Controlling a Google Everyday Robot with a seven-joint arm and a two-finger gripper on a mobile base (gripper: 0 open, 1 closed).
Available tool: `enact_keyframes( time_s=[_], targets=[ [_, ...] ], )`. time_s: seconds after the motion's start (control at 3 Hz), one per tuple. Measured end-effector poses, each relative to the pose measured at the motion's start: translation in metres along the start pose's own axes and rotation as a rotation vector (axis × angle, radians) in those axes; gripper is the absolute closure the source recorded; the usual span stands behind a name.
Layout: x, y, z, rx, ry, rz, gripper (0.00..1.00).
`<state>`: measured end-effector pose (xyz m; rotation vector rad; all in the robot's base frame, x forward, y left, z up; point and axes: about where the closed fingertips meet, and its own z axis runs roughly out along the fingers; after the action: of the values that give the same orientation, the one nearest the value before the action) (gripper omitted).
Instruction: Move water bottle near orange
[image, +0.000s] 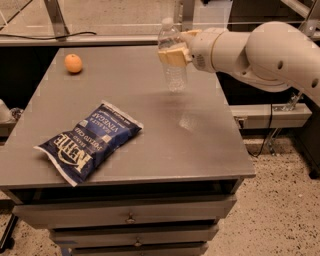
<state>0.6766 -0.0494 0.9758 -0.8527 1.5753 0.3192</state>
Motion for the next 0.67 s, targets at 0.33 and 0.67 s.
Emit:
enact_keyframes(
  time_s=[0.33,0.67],
  targets=[
    [-0.009,-0.002,0.041,-0.009,-0.091,0.098,1.0],
    [-0.016,-0.006,0.081,-0.024,-0.151,0.165,1.0]
  ],
)
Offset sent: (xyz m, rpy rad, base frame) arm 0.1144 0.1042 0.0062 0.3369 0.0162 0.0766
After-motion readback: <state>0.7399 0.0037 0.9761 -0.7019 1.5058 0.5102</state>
